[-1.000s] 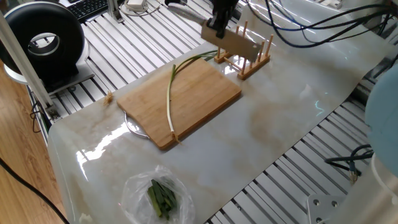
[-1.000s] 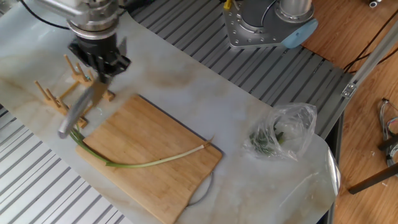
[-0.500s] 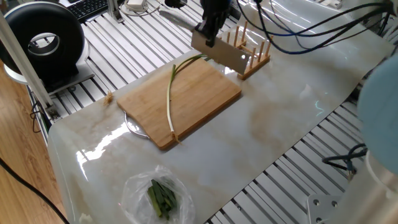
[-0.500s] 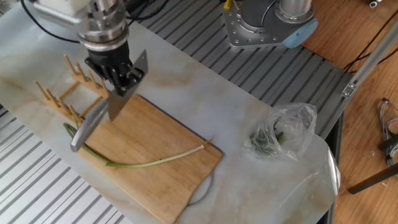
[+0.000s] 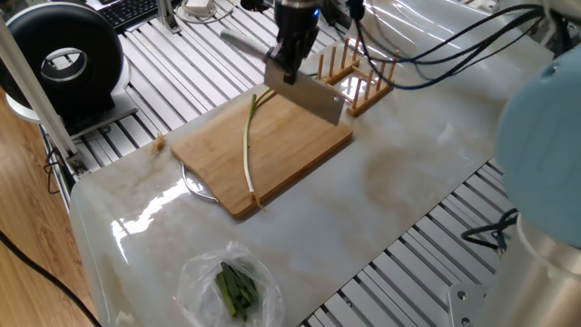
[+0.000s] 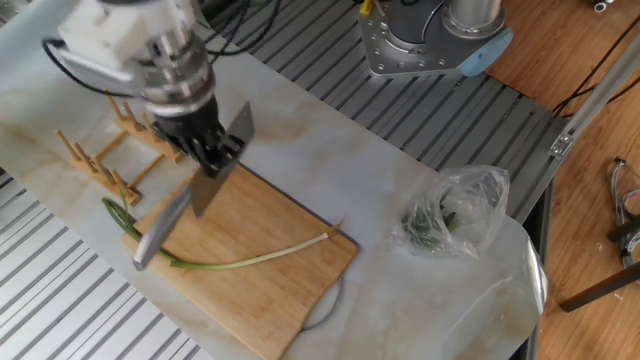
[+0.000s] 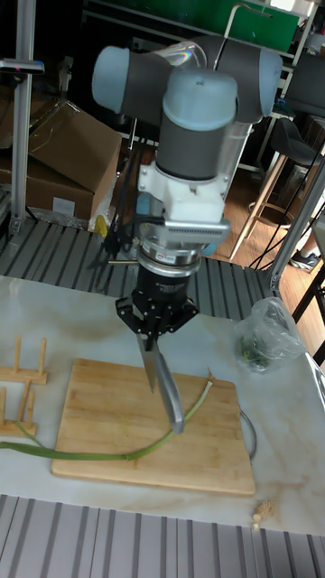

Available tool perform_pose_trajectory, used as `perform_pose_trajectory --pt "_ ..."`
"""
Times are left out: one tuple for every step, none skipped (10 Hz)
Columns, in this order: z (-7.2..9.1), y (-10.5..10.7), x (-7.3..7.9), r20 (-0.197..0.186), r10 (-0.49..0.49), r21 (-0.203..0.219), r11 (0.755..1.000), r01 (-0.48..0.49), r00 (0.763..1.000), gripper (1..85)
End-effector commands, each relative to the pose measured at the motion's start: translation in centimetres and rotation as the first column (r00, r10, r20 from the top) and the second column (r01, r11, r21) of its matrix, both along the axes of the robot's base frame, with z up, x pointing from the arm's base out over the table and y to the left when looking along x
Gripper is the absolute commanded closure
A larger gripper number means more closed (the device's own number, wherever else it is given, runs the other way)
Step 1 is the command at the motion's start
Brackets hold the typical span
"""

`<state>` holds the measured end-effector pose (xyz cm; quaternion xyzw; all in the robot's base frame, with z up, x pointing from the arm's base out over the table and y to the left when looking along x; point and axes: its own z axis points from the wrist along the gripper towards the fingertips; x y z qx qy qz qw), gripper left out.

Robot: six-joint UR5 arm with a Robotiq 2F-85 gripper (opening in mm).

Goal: Chop the green garlic

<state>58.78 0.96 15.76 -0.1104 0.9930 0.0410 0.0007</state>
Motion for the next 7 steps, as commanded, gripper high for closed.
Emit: perform_pose_trajectory --pt "-1.3 3.7 -2.2 -0.022 0.084 0.021 0.996 -0.084 0.996 84.3" --pt "-1.5 3.9 -2.6 -0.009 0.127 0.0 0.992 -0.127 0.992 84.3" --pt "-1.5 3.7 -3.2 -0.007 0.204 -0.027 0.979 -0.204 0.979 84.3" --pt "-1.3 3.3 -3.5 -0.006 0.253 -0.043 0.967 -0.253 0.968 84.3" --pt "-1.0 2.7 -3.6 -0.014 0.279 -0.052 0.959 -0.28 0.96 84.3" --pt "-0.6 0.1 -2.8 -0.025 0.358 -0.106 0.927 -0.359 0.933 84.3" --pt "-0.4 0.5 -2.9 -0.022 0.425 -0.077 0.902 -0.425 0.905 84.3"
